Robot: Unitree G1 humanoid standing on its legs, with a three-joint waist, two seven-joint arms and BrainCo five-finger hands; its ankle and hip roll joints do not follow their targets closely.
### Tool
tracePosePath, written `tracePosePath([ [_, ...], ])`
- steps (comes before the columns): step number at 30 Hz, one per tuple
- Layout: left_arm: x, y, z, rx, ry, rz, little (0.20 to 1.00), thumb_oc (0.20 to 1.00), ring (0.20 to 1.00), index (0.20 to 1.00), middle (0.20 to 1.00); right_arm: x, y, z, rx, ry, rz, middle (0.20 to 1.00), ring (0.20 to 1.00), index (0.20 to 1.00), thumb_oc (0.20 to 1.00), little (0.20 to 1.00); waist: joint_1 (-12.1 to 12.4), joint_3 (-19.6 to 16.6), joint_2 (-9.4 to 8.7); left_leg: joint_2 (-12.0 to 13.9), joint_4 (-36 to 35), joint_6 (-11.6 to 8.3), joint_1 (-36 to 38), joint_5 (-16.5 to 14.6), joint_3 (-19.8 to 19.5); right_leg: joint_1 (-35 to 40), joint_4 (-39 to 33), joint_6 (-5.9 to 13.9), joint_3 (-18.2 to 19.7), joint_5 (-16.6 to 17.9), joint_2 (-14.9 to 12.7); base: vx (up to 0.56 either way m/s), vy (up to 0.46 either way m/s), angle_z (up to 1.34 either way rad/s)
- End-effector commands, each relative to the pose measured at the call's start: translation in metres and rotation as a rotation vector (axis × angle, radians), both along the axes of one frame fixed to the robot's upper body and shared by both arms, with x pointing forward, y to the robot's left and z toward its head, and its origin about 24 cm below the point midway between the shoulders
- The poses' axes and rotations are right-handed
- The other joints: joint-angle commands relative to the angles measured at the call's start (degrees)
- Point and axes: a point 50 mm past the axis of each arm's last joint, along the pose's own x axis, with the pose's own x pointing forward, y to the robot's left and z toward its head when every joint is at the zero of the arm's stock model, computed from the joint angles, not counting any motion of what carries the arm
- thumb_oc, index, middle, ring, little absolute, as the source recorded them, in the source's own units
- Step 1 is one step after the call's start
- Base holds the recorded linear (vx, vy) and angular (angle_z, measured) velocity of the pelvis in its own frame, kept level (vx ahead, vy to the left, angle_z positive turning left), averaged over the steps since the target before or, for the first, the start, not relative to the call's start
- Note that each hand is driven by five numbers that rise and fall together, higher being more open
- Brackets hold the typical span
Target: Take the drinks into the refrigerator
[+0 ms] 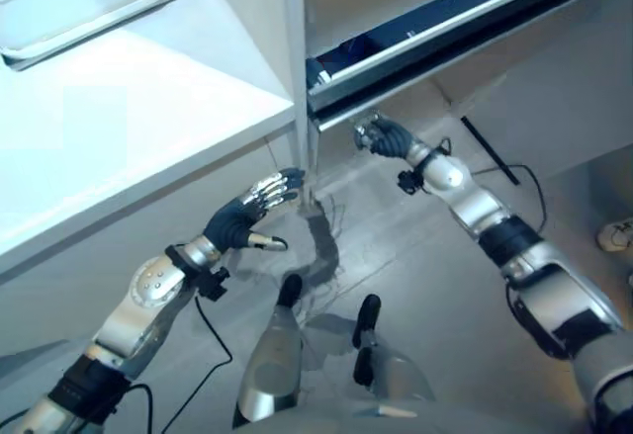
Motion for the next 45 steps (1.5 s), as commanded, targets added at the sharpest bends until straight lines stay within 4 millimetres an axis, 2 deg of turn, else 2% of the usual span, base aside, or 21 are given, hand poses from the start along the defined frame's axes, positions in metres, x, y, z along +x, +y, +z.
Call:
tracePosePath([
  [1,-0.011,-0.007,0.027,-0.043,-0.104,-0.064,1.000,1.000,1.000,1.000,1.000,-0.002,0.027,0.038,0.061,-0.129,0.089,0.200,0.200,0.200,0.200,0.200,1.9,-1.2,-2.37,-5.0,-0.3,6.30,-0.8,-0.3,-0.5,0.8,7.1,1.94,-1.0,-5.6,-1.4,0.02,-0.002,0.16],
  [11,-0.010,-0.006,0.029,-0.043,-0.114,-0.053,1.000,1.000,1.000,1.000,1.000,-0.003,0.036,0.042,0.040,-0.136,0.124,0.200,0.200,0.200,0.200,0.200,2.3,-0.7,-2.28,-4.7,-0.6,6.26,-0.3,-0.4,-0.4,0.9,7.3,1.92,-1.2,-5.9,-1.2,0.01,0.003,0.05],
  [18,-0.011,-0.007,0.028,-0.043,-0.126,-0.043,1.000,1.000,1.000,1.000,1.000,-0.006,0.030,0.029,0.069,-0.098,0.115,0.200,0.200,0.200,0.200,0.200,1.6,-0.8,-2.01,-4.4,-0.4,6.32,-0.1,-0.7,0.0,0.6,7.7,1.79,-0.8,-6.1,-1.2,0.00,0.001,0.00],
  [20,-0.010,-0.007,0.028,-0.049,-0.129,-0.031,1.000,1.000,1.000,1.000,1.000,-0.008,0.025,0.020,0.097,-0.076,0.106,0.818,0.818,0.818,0.818,0.818,1.2,-0.9,-1.84,-4.4,-0.4,6.33,0.0,-0.8,0.1,0.6,7.7,1.80,-0.7,-6.1,-1.2,0.00,0.010,-0.03],
  [21,-0.009,-0.007,0.027,-0.054,-0.129,-0.028,1.000,1.000,1.000,1.000,1.000,-0.010,0.020,0.013,0.122,-0.058,0.096,1.000,1.000,1.000,1.000,1.000,0.9,-0.8,-1.68,-4.4,-0.4,6.36,0.0,-0.7,0.2,0.6,7.8,1.79,-0.7,-6.2,-1.2,0.00,0.013,-0.03],
  [23,-0.009,-0.007,0.026,-0.055,-0.131,-0.019,1.000,1.000,1.000,1.000,1.000,-0.016,0.016,0.000,0.147,-0.023,0.100,1.000,1.000,1.000,1.000,1.000,0.5,-1.0,-1.42,-4.4,-0.3,6.36,0.0,-0.8,0.4,0.5,7.9,1.80,-0.6,-6.3,-1.2,0.00,0.011,-0.03],
  [24,-0.009,-0.007,0.026,-0.055,-0.131,-0.019,1.000,1.000,1.000,1.000,1.000,-0.016,0.016,0.000,0.147,-0.023,0.100,1.000,1.000,1.000,1.000,1.000,0.5,-1.0,-1.42,-4.4,-0.3,6.36,0.0,-0.8,0.4,0.5,7.9,1.80,-0.6,-6.3,-1.2,0.00,0.016,-0.04],
  [25,-0.008,-0.006,0.027,-0.057,-0.143,-0.008,1.000,1.000,1.000,1.000,1.000,-0.023,0.011,-0.014,0.174,0.011,0.096,1.000,1.000,1.000,1.000,1.000,0.0,-1.2,-1.05,-4.3,-0.4,6.38,0.1,-0.8,0.6,0.4,8.1,1.87,-0.4,-6.3,-1.2,0.00,0.014,-0.04],
  [28,-0.006,-0.005,0.024,-0.065,-0.149,0.013,1.000,1.000,1.000,1.000,1.000,-0.037,0.000,-0.039,0.177,0.061,0.086,1.000,1.000,1.000,1.000,1.000,-1.1,-1.6,-0.48,-4.2,-0.3,6.40,0.2,-0.9,0.8,0.3,8.4,1.89,0.0,-6.5,-1.3,0.00,0.009,-0.07],
  [29,-0.007,-0.005,0.024,-0.065,-0.149,0.013,1.000,1.000,1.000,1.000,1.000,-0.037,0.000,-0.039,0.177,0.062,0.086,1.000,1.000,1.000,1.000,1.000,-1.1,-1.6,-0.46,-4.2,-0.3,6.41,0.2,-1.0,0.8,0.3,8.4,1.89,0.0,-6.5,-1.3,0.00,0.001,-0.03],
  [33,-0.006,-0.003,0.023,-0.062,-0.163,0.035,1.000,1.000,1.000,1.000,1.000,-0.053,-0.021,-0.061,0.186,0.109,0.045,1.000,1.000,1.000,1.000,1.000,-2.7,-2.1,0.05,-4.2,-0.3,6.38,0.6,-1.1,1.1,0.4,8.5,1.87,0.3,-6.7,-1.2,0.00,0.002,-0.06],
  [35,-0.006,0.001,0.021,-0.066,-0.165,0.057,1.000,1.000,1.000,1.000,1.000,-0.066,-0.040,-0.076,0.191,0.146,0.010,1.000,1.000,1.000,1.000,1.000,-3.9,-2.7,0.46,-4.1,-0.3,6.33,1.0,-1.3,1.4,0.5,8.6,1.86,0.7,-6.8,-1.1,0.01,0.005,-0.10],
  [36,-0.006,0.001,0.021,-0.066,-0.164,0.056,1.000,1.000,1.000,1.000,1.000,-0.066,-0.040,-0.076,0.190,0.147,0.010,1.000,1.000,1.000,1.000,1.000,-3.9,-2.8,0.49,-4.1,-0.3,6.33,1.0,-1.4,1.4,0.5,8.6,1.86,0.7,-6.8,-1.1,0.01,-0.001,-0.14],
  [38,-0.007,0.005,0.018,-0.060,-0.161,0.076,1.000,1.000,1.000,1.000,1.000,-0.077,-0.056,-0.090,0.229,0.193,-0.037,1.000,1.000,1.000,1.000,1.000,-4.9,-3.4,0.74,-4.0,-0.5,6.25,1.4,-1.4,1.6,0.8,8.6,1.87,0.9,-7.0,-1.0,0.01,0.000,-0.06],
  [42,-0.008,0.016,0.005,-0.045,-0.127,0.137,1.000,1.000,1.000,1.000,1.000,-0.103,-0.089,-0.109,0.297,0.245,-0.130,1.000,1.000,1.000,1.000,1.000,-7.3,-4.4,1.23,-3.7,-1.3,6.02,2.6,-1.3,2.1,1.3,8.2,1.90,1.6,-7.0,-0.8,0.01,0.006,-0.05],
  [45,-0.012,0.026,-0.004,-0.007,-0.114,0.185,1.000,1.000,1.000,1.000,1.000,-0.126,-0.111,-0.115,0.363,0.255,-0.193,1.000,1.000,1.000,1.000,1.000,-9.4,-5.2,1.57,-3.5,-1.7,5.85,3.4,-1.5,2.8,1.6,8.0,1.99,2.2,-7.1,-0.6,0.01,0.024,-0.10],
])
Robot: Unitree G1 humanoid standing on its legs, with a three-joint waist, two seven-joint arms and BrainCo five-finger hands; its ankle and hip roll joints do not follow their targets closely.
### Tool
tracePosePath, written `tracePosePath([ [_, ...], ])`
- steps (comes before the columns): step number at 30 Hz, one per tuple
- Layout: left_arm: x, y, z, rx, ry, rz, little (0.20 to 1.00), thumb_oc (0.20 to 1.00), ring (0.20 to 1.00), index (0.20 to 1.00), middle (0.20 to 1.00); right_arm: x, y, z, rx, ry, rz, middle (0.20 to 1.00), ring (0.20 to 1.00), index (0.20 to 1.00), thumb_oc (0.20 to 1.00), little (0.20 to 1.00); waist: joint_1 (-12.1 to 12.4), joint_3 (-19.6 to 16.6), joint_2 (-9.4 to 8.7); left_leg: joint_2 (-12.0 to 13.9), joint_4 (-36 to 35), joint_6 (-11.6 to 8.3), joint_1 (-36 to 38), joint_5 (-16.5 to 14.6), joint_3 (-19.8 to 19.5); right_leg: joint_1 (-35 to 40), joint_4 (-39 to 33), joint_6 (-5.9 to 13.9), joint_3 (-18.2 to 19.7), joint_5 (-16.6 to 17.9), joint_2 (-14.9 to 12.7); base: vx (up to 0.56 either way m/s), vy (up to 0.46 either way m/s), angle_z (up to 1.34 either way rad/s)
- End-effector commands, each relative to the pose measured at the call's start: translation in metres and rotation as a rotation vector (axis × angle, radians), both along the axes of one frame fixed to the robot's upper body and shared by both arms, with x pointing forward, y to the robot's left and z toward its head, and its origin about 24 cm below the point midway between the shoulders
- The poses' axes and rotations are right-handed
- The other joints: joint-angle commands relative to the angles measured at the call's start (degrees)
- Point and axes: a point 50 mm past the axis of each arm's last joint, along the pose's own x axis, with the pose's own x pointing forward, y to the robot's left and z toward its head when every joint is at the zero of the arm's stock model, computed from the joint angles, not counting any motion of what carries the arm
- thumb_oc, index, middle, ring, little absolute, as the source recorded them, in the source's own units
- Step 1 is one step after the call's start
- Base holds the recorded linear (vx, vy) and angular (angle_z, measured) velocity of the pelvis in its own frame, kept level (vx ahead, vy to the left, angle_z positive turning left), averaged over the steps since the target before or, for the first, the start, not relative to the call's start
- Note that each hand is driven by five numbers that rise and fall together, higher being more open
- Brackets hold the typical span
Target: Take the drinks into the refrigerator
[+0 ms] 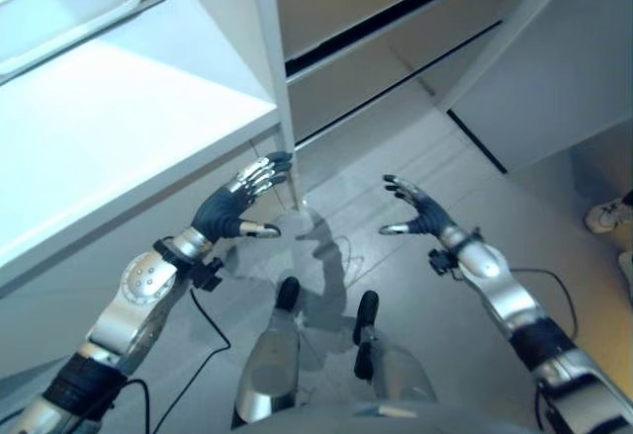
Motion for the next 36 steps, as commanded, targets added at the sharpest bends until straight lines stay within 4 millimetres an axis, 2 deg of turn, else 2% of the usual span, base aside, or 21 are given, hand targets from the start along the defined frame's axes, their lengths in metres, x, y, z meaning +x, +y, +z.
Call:
tracePosePath([
  [1,-0.010,0.010,-0.003,0.002,-0.058,0.049,1.000,1.000,1.000,1.000,1.000,-0.019,-0.015,0.016,0.104,-0.100,-0.007,1.000,1.000,1.000,1.000,1.000,-3.1,-5.4,-1.09,-2.8,-0.7,5.08,0.1,-1.3,0.9,0.6,6.0,1.30,-0.1,-6.1,0.4,0.02,0.026,-0.10],
  [5,-0.018,0.024,-0.027,0.047,0.023,0.119,1.000,1.000,1.000,1.000,1.000,-0.052,-0.043,-0.005,0.153,-0.031,-0.150,1.000,1.000,1.000,1.000,1.000,-5.0,-6.4,-1.00,-2.4,-1.2,5.00,2.0,-1.7,2.1,1.5,6.1,1.54,1.0,-6.0,0.8,0.04,0.019,-0.23],
  [6,-0.024,0.030,-0.039,0.086,0.066,0.139,1.000,1.000,1.000,1.000,1.000,-0.071,-0.054,-0.019,0.141,0.035,-0.204,1.000,1.000,1.000,1.000,1.000,-6.0,-7.0,-0.96,-2.3,-1.6,4.90,3.0,-1.9,2.7,2.2,5.8,1.67,1.4,-6.0,1.1,0.05,0.014,-0.27],
  [7,-0.024,0.030,-0.039,0.086,0.066,0.138,1.000,1.000,1.000,1.000,1.000,-0.072,-0.054,-0.019,0.141,0.036,-0.204,1.000,1.000,1.000,1.000,1.000,-5.9,-7.0,-0.94,-2.3,-1.6,4.91,3.1,-1.9,2.7,2.3,5.8,1.67,1.4,-6.0,1.1,0.06,0.009,-0.29],
  [11,-0.034,0.041,-0.081,0.185,0.204,0.213,1.000,1.000,1.000,1.000,1.000,-0.097,-0.066,-0.052,0.059,0.190,-0.269,1.000,1.000,1.000,1.000,1.000,-7.2,-8.6,-0.82,-2.1,-2.5,4.74,5.9,-2.4,3.9,4.7,4.7,1.95,2.3,-6.1,1.4,0.07,0.012,-0.18],
  [12,-0.037,0.043,-0.092,0.203,0.243,0.238,1.000,1.000,1.000,1.000,1.000,-0.098,-0.066,-0.054,0.040,0.198,-0.270,1.000,1.000,1.000,1.000,1.000,-7.4,-9.0,-0.81,-1.9,-2.7,4.72,6.6,-2.4,4.2,5.3,4.3,2.02,2.5,-6.0,1.4,0.05,0.009,-0.19],
  [13,-0.036,0.043,-0.093,0.204,0.243,0.238,1.000,1.000,1.000,1.000,1.000,-0.098,-0.066,-0.054,0.038,0.198,-0.271,1.000,1.000,1.000,1.000,1.000,-7.3,-8.9,-0.77,-1.9,-2.8,4.72,6.7,-2.4,4.3,5.4,4.2,2.02,2.5,-6.0,1.4,0.07,0.011,-0.28],
  [14,-0.043,0.046,-0.115,0.223,0.323,0.284,1.000,1.000,1.000,1.000,1.000,-0.103,-0.068,-0.067,0.014,0.251,-0.297,1.000,1.000,1.000,1.000,1.000,-7.8,-9.7,-0.63,-1.7,-3.5,4.68,8.1,-2.6,5.2,6.7,3.4,2.15,3.1,-5.8,1.5,0.07,0.012,-0.26],
  [16,-0.050,0.049,-0.131,0.231,0.386,0.333,1.000,1.000,1.000,1.000,1.000,-0.106,-0.067,-0.072,0.016,0.267,-0.313,1.000,1.000,1.000,1.000,1.000,-8.1,-10.4,-0.45,-1.5,-3.9,4.67,9.3,-2.8,5.7,7.6,2.9,2.17,3.6,-5.7,1.7,0.07,0.010,-0.21],
  [24,-0.073,0.050,-0.161,0.215,0.519,0.410,1.000,1.000,1.000,1.000,1.000,-0.121,-0.063,-0.091,0.037,0.357,-0.338,1.000,1.000,1.000,1.000,1.000,-9.0,-13.5,0.18,-1.1,-5.5,4.65,13.0,-3.4,7.3,11.0,0.7,2.12,5.2,-5.7,2.0,0.06,0.001,-0.12],
  [27,-0.080,0.046,-0.181,0.250,0.607,0.429,1.000,1.000,1.000,1.000,1.000,-0.126,-0.062,-0.108,0.018,0.436,-0.362,1.000,1.000,1.000,1.000,1.000,-9.3,-14.2,0.40,-0.9,-5.7,4.56,13.7,-3.6,8.2,11.6,0.0,2.05,5.9,-5.6,2.1,0.02,-0.004,-0.05],
  [32,-0.112,0.050,-0.223,0.340,0.857,0.512,1.000,1.000,1.000,1.000,1.000,-0.142,-0.060,-0.144,-0.028,0.638,-0.419,1.000,1.000,1.000,1.000,1.000,-9.6,-15.0,0.59,-0.7,-6.0,4.48,14.3,-3.7,9.2,12.2,-0.9,1.80,7.1,-5.2,2.4,0.01,-0.015,-0.12],
  [35,-0.132,0.051,-0.241,0.346,1.017,0.581,1.000,1.000,1.000,1.000,1.000,-0.164,-0.060,-0.167,-0.024,0.810,-0.530,1.000,1.000,1.000,1.000,1.000,-9.5,-15.6,0.62,-0.6,-6.3,4.40,14.7,-3.6,9.4,12.9,-1.8,1.59,7.2,-5.0,2.5,0.00,-0.029,-0.07],
  [36,-0.146,0.052,-0.250,0.335,1.115,0.623,1.000,1.000,1.000,1.000,1.000,-0.172,-0.060,-0.173,-0.029,0.864,-0.563,1.000,1.000,1.000,1.000,1.000,-9.5,-15.8,0.68,-0.6,-6.5,4.38,14.8,-3.5,9.5,13.0,-2.1,1.53,7.3,-4.8,2.5,0.00,0.000,0.00],
])
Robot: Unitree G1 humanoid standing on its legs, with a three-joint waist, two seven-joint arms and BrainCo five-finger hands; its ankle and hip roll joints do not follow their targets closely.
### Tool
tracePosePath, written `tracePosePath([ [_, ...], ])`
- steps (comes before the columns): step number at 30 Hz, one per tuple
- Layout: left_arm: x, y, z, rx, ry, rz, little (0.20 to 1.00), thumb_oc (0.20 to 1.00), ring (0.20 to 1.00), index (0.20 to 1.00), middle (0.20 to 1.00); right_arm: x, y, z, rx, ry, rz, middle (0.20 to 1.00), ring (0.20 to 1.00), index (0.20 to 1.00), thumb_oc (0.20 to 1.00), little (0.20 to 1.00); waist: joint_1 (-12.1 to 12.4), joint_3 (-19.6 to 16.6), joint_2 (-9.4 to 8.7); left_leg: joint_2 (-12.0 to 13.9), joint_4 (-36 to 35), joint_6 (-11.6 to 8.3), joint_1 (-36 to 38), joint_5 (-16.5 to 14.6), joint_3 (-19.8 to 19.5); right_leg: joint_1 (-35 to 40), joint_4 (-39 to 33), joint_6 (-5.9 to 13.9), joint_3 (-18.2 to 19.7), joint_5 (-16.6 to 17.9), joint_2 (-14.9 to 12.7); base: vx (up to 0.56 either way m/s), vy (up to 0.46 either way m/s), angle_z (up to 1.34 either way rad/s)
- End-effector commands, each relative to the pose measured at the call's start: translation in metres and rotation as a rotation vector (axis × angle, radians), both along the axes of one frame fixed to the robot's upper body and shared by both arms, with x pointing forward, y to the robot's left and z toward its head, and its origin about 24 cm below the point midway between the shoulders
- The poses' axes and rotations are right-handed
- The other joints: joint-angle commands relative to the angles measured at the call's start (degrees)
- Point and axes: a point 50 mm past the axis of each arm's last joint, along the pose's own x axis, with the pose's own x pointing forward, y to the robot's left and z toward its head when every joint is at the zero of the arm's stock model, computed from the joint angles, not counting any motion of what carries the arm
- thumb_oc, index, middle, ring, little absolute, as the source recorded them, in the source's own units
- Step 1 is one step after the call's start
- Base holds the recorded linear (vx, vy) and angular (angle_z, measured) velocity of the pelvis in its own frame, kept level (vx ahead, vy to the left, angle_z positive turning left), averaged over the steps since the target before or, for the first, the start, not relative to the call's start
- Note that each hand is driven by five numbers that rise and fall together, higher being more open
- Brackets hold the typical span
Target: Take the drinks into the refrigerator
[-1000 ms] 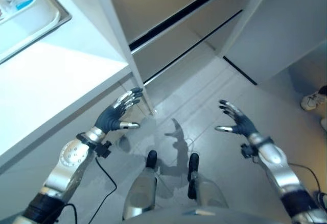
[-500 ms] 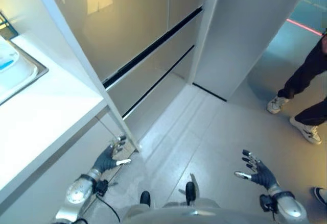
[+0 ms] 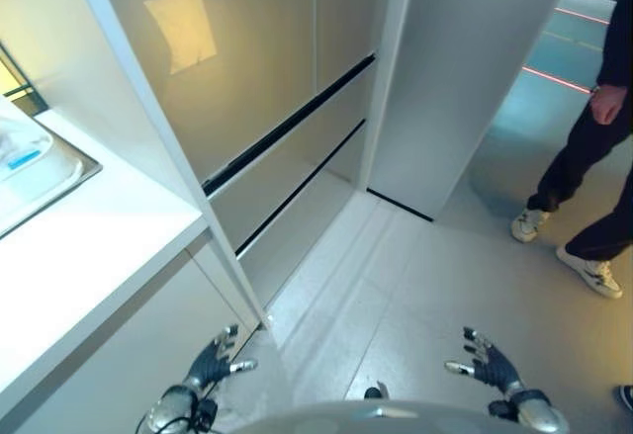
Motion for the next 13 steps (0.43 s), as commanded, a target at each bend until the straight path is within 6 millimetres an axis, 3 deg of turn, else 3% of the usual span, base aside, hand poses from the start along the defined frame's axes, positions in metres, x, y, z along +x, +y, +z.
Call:
tracePosePath([
  [1,-0.008,0.009,-0.009,0.030,0.102,0.155,1.000,1.000,1.000,1.000,1.000,0.002,-0.004,-0.008,-0.034,0.080,-0.082,1.000,1.000,1.000,1.000,1.000,-1.4,0.3,-0.41,-3.3,3.8,3.67,-3.9,-2.7,-1.3,1.3,5.0,1.10,-1.0,-5.7,0.3,0.00,0.000,0.00],
  [3,-0.027,0.008,-0.017,0.045,0.227,0.215,1.000,1.000,1.000,1.000,1.000,-0.005,-0.004,-0.013,-0.042,0.152,-0.151,1.000,1.000,1.000,1.000,1.000,-1.5,-0.1,-0.27,-3.2,3.2,3.64,-3.5,-2.5,-1.2,1.6,4.5,0.98,-0.8,-5.5,0.3,0.00,0.000,0.00],
  [6,-0.042,0.002,-0.023,0.021,0.320,0.257,1.000,1.000,1.000,1.000,1.000,0.001,0.004,-0.017,0.010,0.162,-0.196,1.000,1.000,1.000,1.000,1.000,-1.5,-0.7,-0.17,-3.1,2.7,3.66,-2.9,-2.6,-0.2,1.9,3.9,0.89,0.1,-5.0,0.5,0.01,0.002,-0.04],
  [9,-0.047,-0.001,-0.024,-0.016,0.337,0.288,1.000,1.000,1.000,1.000,1.000,-0.006,0.014,-0.021,0.028,0.204,-0.129,1.000,1.000,1.000,1.000,1.000,-1.1,-1.2,-0.46,-3.0,2.2,3.56,-2.6,-2.4,-0.4,2.3,3.5,0.78,-0.2,-4.9,0.6,0.01,-0.006,-0.13],
  [13,-0.037,-0.004,-0.024,-0.018,0.311,0.278,1.000,1.000,1.000,1.000,1.000,-0.003,0.016,-0.021,0.032,0.198,-0.141,1.000,1.000,1.000,1.000,1.000,-0.9,-1.4,-0.85,-3.1,2.0,3.56,-2.5,-2.1,-1.4,2.7,3.7,0.58,-0.9,-5.1,0.6,0.00,-0.003,-0.02],
])
